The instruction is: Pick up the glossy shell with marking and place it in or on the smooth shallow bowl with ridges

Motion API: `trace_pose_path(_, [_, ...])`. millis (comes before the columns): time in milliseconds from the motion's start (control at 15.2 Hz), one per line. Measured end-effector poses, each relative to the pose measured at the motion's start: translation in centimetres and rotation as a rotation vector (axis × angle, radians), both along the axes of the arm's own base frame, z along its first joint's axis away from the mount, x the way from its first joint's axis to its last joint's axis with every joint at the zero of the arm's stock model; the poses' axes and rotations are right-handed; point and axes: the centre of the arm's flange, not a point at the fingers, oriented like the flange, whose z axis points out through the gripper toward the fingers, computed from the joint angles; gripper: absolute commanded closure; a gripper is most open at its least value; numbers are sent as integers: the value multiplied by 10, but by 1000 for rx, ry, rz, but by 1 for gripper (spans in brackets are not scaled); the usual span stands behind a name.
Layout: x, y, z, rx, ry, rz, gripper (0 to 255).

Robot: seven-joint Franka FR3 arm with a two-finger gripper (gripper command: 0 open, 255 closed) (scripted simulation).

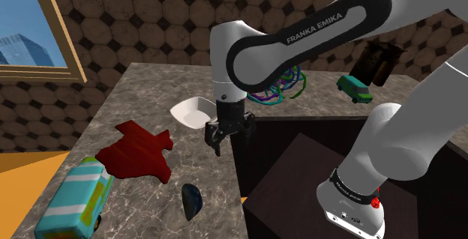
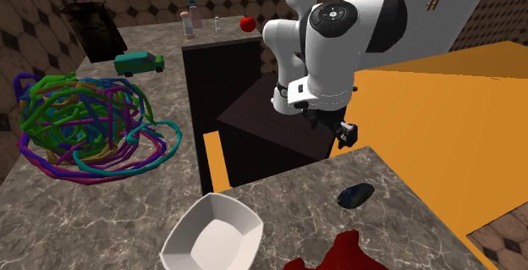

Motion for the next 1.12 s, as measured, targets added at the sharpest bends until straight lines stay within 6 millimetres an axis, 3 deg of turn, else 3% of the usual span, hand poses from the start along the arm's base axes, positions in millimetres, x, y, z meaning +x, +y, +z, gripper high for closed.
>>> trace_pose_path(528, [29, 73, -71, 4, 42, -96, 0])
trace_pose_path(1122, [22, 88, -113, 5, 47, -109, 0])
